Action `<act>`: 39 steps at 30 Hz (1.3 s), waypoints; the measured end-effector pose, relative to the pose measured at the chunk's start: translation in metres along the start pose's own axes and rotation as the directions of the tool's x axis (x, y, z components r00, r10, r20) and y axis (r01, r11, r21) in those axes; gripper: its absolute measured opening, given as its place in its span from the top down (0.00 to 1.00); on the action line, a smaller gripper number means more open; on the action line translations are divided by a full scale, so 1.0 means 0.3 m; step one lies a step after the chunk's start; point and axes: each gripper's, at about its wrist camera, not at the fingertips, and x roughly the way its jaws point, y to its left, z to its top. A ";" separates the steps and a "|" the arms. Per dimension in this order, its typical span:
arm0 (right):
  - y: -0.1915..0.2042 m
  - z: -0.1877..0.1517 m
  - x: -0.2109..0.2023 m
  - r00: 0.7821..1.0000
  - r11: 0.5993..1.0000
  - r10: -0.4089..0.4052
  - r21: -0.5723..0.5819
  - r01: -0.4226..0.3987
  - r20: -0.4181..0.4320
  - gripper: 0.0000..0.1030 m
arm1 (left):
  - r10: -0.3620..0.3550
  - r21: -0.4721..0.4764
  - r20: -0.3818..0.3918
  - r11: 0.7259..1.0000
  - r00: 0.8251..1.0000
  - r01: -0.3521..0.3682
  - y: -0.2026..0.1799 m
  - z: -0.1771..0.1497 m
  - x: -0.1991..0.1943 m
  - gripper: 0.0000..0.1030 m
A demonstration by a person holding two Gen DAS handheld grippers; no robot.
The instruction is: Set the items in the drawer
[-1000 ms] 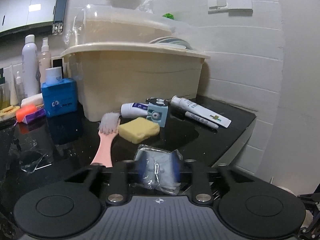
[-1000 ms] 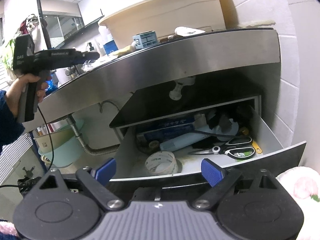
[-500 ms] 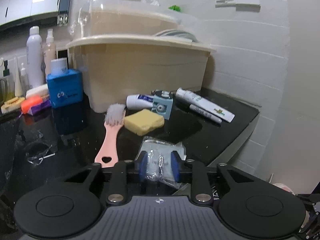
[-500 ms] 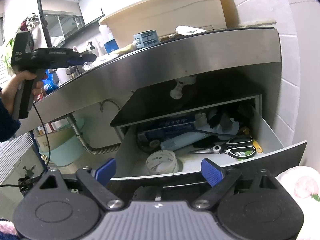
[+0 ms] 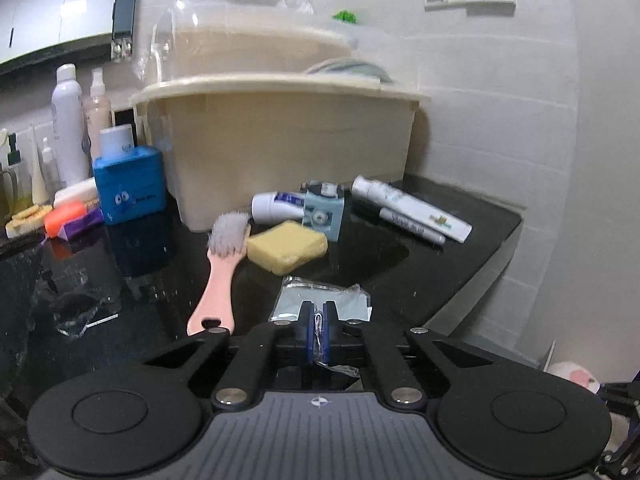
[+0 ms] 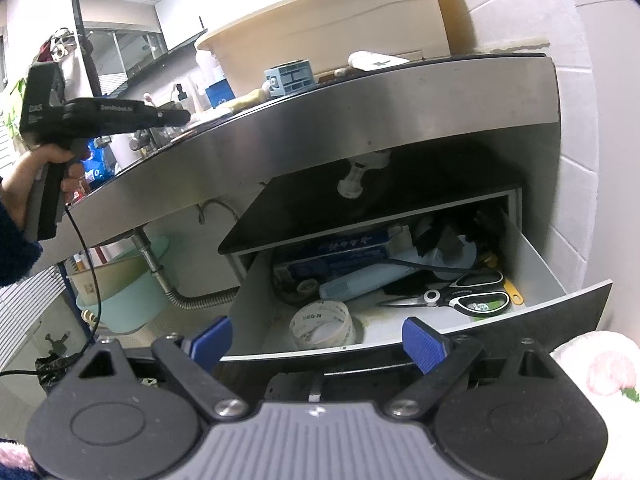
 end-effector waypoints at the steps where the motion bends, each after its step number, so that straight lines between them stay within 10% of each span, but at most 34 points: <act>1: -0.001 0.001 0.000 1.000 1.000 0.000 0.001 0.000 0.001 0.11 | -0.002 0.000 0.008 1.000 1.000 0.002 -0.002 0.006 -0.006 0.96; 13: -0.011 0.009 -0.005 1.000 1.000 -0.003 0.010 0.003 0.015 0.11 | -0.118 0.029 0.038 0.993 0.992 0.117 -0.102 0.057 -0.066 0.96; 39: -0.011 0.008 -0.014 1.000 1.000 -0.003 0.020 0.003 0.017 0.11 | -0.270 0.065 -0.198 0.955 0.942 0.288 -0.281 -0.134 0.019 0.96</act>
